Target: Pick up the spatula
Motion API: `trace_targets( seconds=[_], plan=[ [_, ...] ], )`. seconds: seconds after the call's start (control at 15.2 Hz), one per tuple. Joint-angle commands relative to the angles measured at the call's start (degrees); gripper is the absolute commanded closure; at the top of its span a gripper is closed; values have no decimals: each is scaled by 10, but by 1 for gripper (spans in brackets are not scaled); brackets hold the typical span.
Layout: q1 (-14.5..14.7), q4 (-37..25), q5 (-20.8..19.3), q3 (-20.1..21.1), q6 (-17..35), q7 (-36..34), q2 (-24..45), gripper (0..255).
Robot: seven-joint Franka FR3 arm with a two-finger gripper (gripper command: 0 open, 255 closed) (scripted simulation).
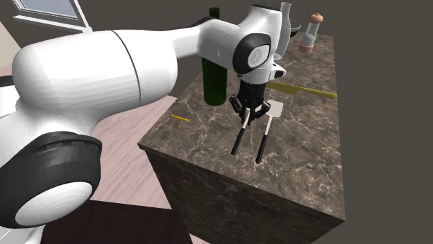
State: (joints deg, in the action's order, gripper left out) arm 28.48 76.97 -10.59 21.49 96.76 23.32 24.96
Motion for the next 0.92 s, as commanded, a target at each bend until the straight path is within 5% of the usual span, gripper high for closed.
trace_targets(
  seconds=[0.0,0.4,0.86],
  plan=[
    [0,0,0,0,0,0,0,255],
    [0,1,0,0,1,0,-1,255],
    [7,-63,-1,1,-57,3,6,255]
  ],
)
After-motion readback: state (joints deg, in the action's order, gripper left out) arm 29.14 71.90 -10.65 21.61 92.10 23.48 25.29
